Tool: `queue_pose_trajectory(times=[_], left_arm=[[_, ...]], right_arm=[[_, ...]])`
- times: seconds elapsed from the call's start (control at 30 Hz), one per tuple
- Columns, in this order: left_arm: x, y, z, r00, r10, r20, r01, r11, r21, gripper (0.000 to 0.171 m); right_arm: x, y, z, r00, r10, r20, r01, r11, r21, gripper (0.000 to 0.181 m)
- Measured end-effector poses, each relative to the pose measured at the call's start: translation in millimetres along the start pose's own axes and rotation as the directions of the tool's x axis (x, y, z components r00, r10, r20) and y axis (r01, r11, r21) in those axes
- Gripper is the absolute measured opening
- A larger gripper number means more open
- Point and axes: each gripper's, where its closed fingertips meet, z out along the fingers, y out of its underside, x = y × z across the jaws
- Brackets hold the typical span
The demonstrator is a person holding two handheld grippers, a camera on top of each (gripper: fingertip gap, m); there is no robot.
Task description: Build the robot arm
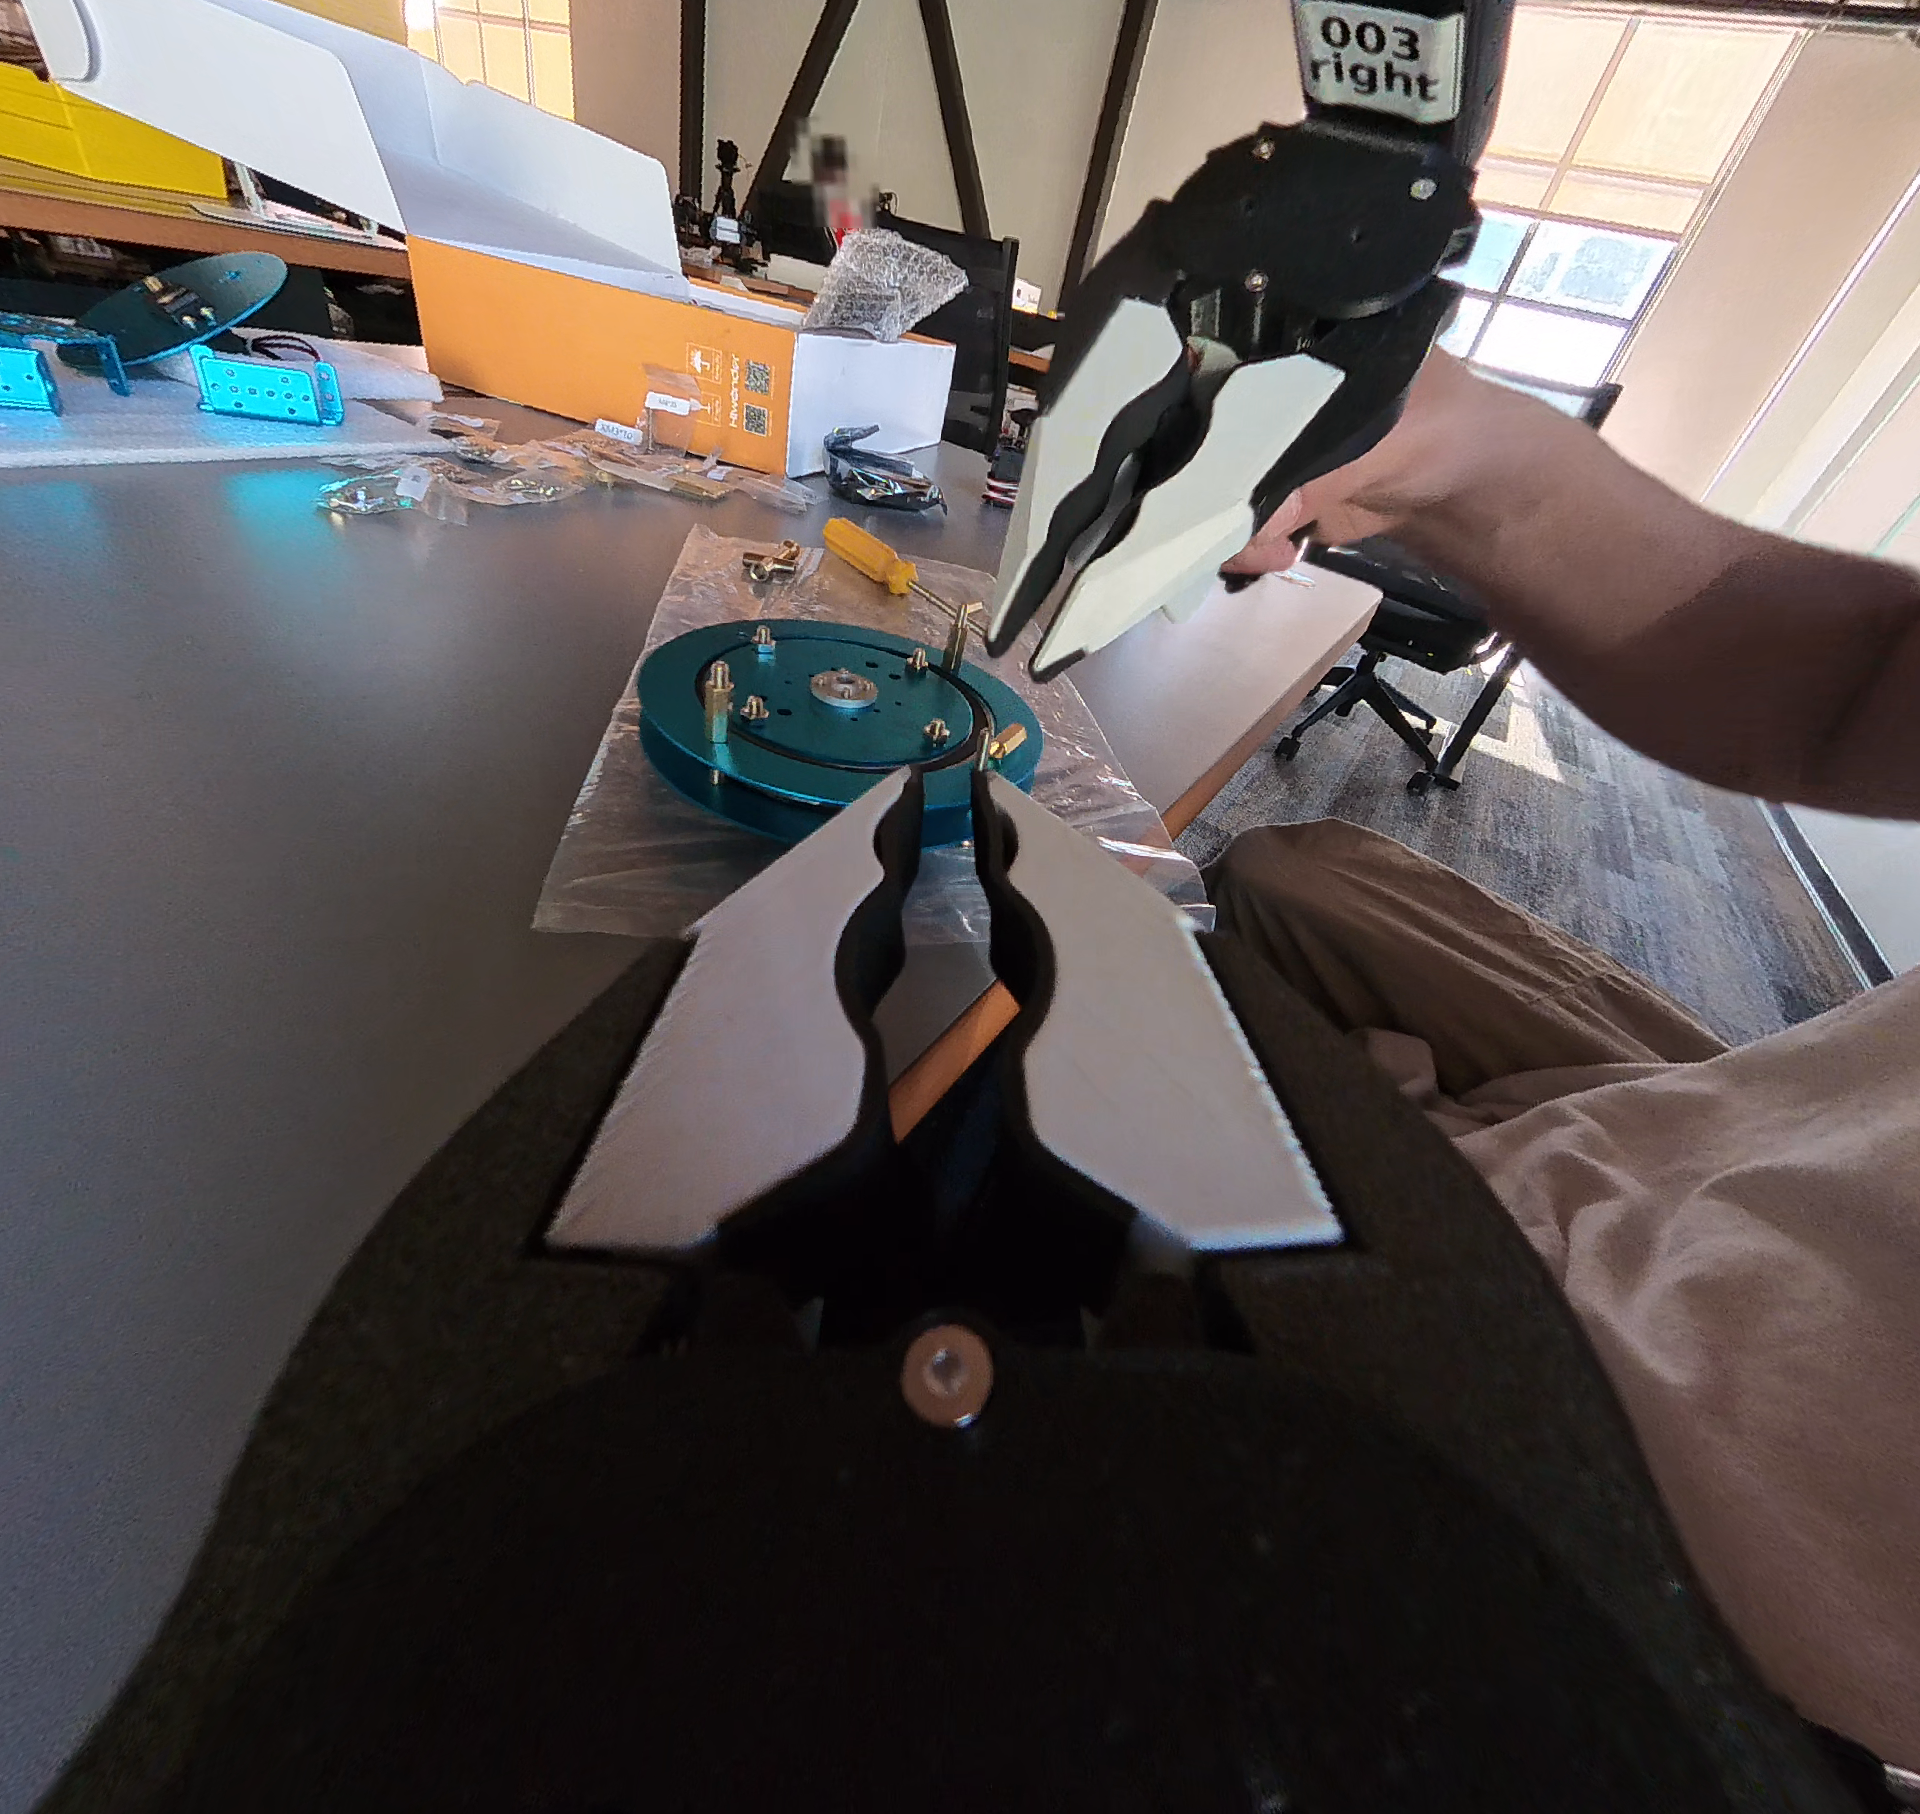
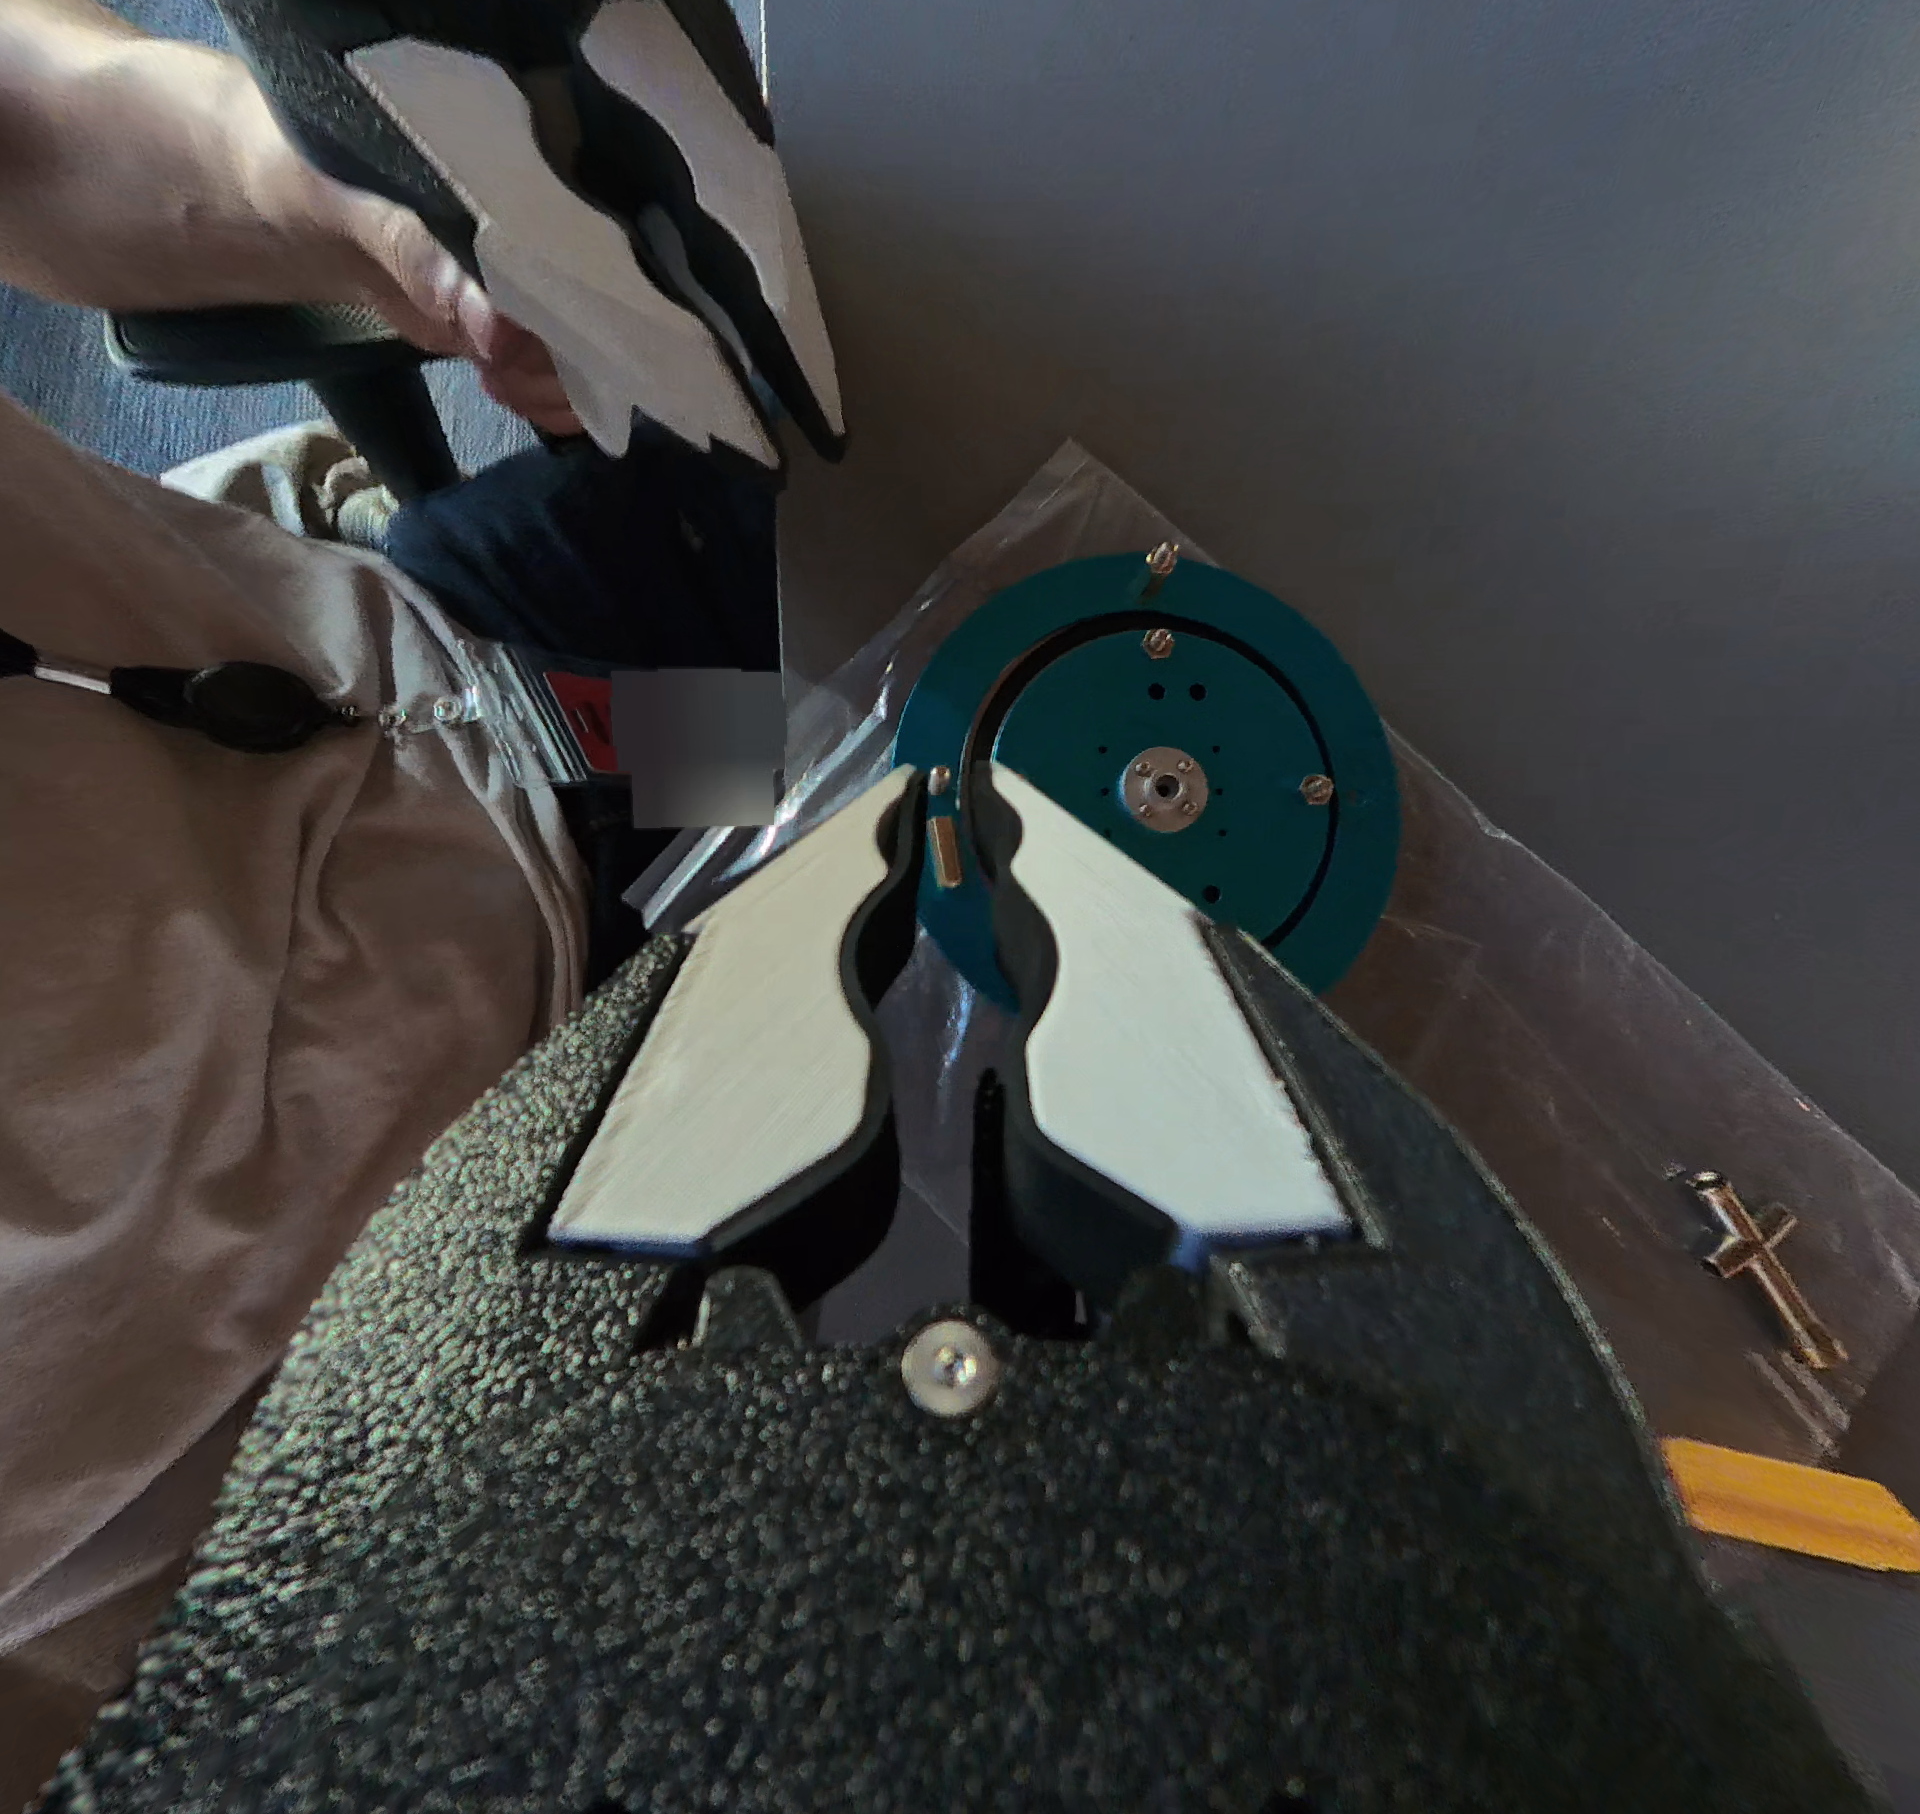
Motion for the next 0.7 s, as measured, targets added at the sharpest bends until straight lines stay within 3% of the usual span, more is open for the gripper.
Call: queue_pose_trajectory(times=[0.17,0.33,0.7], left_arm=[[3,1,2,1.000,-0.006,0.001,0.006,1.000,0.001,0.008],[6,2,3,1.000,0.001,0.004,-0.001,1.000,-0.003,0.008],[-1,0,-1,0.997,0.060,0.057,-0.059,0.998,-0.019,0.008]], right_arm=[[-5,-21,-2,0.983,0.182,0.020,-0.182,0.953,0.242,0.021],[-9,-19,-10,0.959,0.280,-0.046,-0.238,0.883,0.404,0.023],[-7,10,7,0.961,0.260,-0.099,-0.213,0.916,0.339,0.023]])
